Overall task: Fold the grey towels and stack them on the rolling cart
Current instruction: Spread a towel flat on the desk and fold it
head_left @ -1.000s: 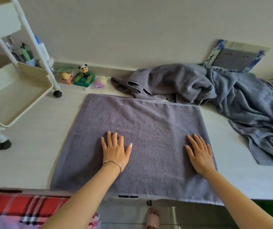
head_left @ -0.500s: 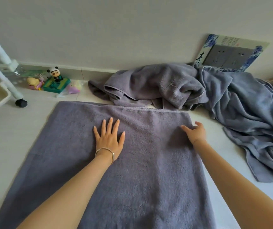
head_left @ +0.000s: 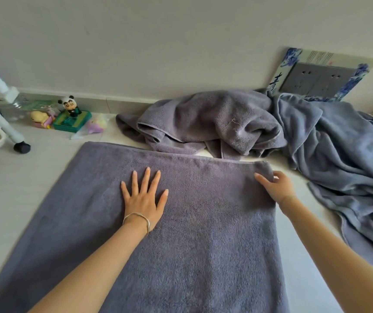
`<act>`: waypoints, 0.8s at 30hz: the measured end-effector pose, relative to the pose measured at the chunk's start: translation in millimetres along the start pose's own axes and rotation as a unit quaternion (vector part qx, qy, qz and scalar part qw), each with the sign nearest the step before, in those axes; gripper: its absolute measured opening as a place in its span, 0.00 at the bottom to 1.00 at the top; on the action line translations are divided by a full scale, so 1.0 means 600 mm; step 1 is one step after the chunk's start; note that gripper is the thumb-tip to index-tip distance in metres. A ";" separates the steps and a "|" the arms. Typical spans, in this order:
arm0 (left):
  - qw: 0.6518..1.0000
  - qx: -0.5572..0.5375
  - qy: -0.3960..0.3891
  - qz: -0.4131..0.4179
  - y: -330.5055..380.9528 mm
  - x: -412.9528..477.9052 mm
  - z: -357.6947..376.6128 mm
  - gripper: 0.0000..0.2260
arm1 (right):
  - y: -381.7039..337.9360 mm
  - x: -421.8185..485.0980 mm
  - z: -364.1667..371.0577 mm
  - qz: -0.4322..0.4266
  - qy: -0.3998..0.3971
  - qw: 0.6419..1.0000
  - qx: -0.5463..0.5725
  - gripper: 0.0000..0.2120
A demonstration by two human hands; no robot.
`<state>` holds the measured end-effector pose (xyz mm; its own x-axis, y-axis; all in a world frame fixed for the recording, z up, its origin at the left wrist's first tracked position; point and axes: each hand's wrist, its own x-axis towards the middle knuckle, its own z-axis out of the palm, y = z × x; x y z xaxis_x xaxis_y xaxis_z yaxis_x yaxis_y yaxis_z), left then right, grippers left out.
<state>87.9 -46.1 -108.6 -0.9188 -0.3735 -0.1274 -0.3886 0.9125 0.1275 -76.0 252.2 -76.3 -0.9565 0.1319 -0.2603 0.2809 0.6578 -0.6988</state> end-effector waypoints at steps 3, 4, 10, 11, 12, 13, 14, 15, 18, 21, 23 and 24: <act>1.000 -0.018 0.004 0.003 0.001 0.019 -0.008 0.37 | 0.014 0.002 0.006 -0.063 0.043 0.995 -0.070 0.17; 1.000 -0.021 0.013 0.008 0.000 0.030 -0.012 0.36 | 0.015 0.002 0.009 -0.080 0.059 0.993 -0.069 0.14; 0.999 -0.001 -0.037 -0.021 0.002 0.090 -0.019 0.26 | 0.001 -0.005 0.031 -0.092 0.130 0.984 -0.074 0.10; 0.998 -0.003 -0.049 -0.031 0.005 0.092 -0.022 0.26 | -0.001 -0.012 0.037 -0.103 0.155 0.979 -0.086 0.13; 0.998 -0.009 -0.056 -0.039 0.009 0.091 -0.023 0.26 | -0.005 -0.026 0.047 -0.130 0.173 0.972 -0.094 0.17; 0.998 -0.018 -0.050 -0.038 0.018 0.086 -0.027 0.26 | -0.013 -0.046 0.059 -0.175 0.181 0.962 -0.103 0.20; 0.999 -0.029 -0.033 -0.026 0.029 0.075 -0.030 0.26 | -0.022 -0.073 0.075 -0.223 0.172 0.952 -0.119 0.21; 0.999 -0.042 -0.012 -0.002 0.043 0.059 -0.031 0.27 | -0.029 -0.105 0.094 -0.265 0.146 0.943 -0.136 0.22; 0.994 -0.057 0.000 0.091 0.089 -0.008 -0.020 0.30 | -0.029 -0.203 0.151 -0.309 0.008 0.935 -0.173 0.26; 0.995 -0.014 -0.021 0.100 0.093 -0.033 0.003 0.27 | 0.017 -0.252 0.169 -0.330 -0.041 0.912 -0.239 0.26; 0.996 0.001 -0.027 0.088 0.089 -0.023 0.008 0.25 | 0.052 -0.251 0.146 -0.323 -0.023 0.905 -0.275 0.25; 0.995 0.005 -0.036 0.088 0.088 -0.020 0.007 0.23 | 0.070 -0.251 0.129 -0.307 -0.015 0.907 -0.287 0.26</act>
<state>78.6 7.5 -104.3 -0.9653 -0.1944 -0.1744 -0.2204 0.9645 0.1453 85.9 202.8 -117.9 -0.9137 -0.4047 0.0364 -0.3998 0.8795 -0.2581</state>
